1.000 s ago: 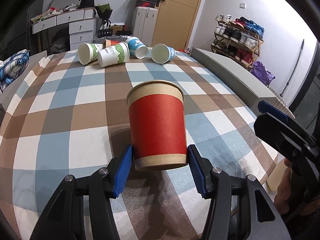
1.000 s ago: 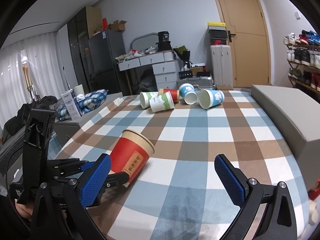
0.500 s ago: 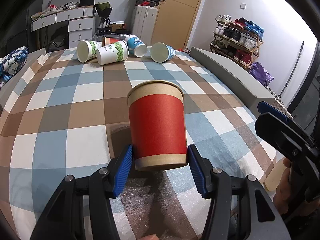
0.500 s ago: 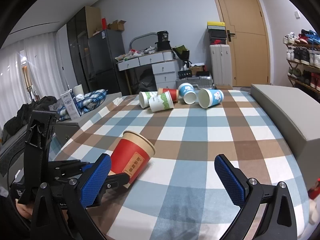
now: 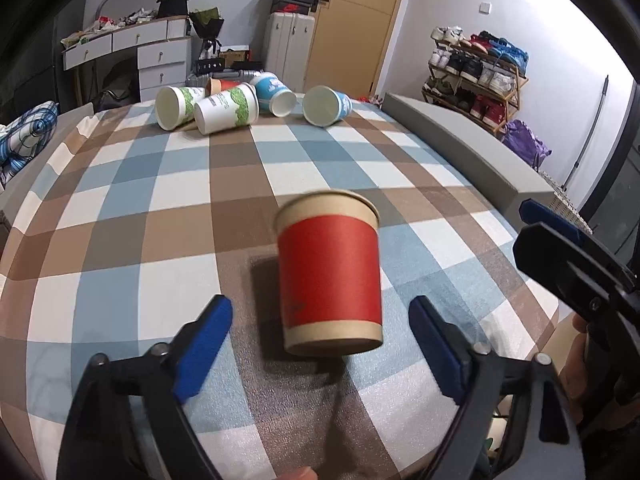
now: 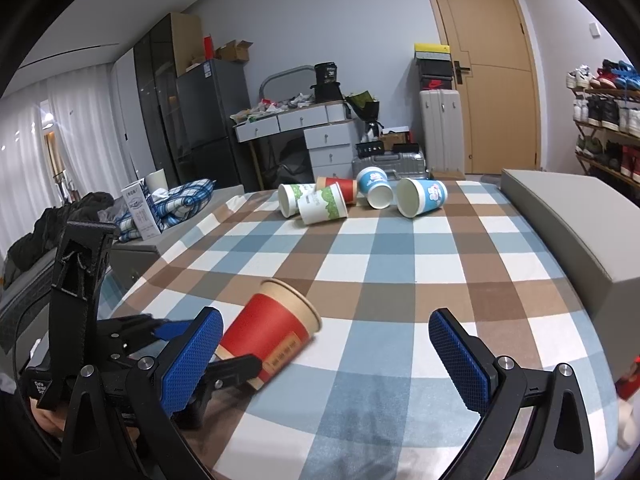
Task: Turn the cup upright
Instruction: 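Lift the red cup with the left gripper while the right gripper approaches it, then grasp the red cup with the right gripper while the left gripper opens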
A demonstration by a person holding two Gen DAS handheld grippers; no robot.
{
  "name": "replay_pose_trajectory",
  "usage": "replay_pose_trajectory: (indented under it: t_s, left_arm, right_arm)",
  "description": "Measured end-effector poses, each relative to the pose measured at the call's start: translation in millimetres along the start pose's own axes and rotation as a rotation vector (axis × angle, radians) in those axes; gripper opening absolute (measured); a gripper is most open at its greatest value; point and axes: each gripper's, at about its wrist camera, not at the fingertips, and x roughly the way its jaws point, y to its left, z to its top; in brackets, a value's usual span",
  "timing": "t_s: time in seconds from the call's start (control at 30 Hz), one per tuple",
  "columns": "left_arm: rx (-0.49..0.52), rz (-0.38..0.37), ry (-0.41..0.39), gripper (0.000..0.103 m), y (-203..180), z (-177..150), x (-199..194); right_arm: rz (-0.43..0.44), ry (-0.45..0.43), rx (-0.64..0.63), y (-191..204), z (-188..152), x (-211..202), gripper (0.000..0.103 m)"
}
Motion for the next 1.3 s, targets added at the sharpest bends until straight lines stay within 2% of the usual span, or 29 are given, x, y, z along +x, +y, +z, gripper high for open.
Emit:
replay_pose_trajectory:
  t_s: [0.27, 0.37, 0.77, 1.03, 1.3]
  left_arm:
    - [0.008, 0.035, -0.025, 0.088, 8, 7, -5]
    - [0.009, 0.042, -0.034, 0.100, 12, 9, -8]
    - [-0.021, 0.089, -0.061, 0.101, 39, 13, -17]
    - [-0.086, 0.131, -0.099, 0.101, 68, 23, -28]
    - [-0.115, 0.136, -0.105, 0.101, 80, 25, -29]
  right_arm:
    - [0.002, 0.000, 0.005, -1, 1, 0, 0.103]
    - [0.006, 0.003, -0.002, 0, 1, 1, 0.103]
    - [0.005, 0.060, 0.017, 10, 3, 19, 0.103]
    - [-0.007, 0.153, 0.041, 17, 12, 51, 0.103]
    - [0.082, 0.286, 0.192, 11, 14, 90, 0.103]
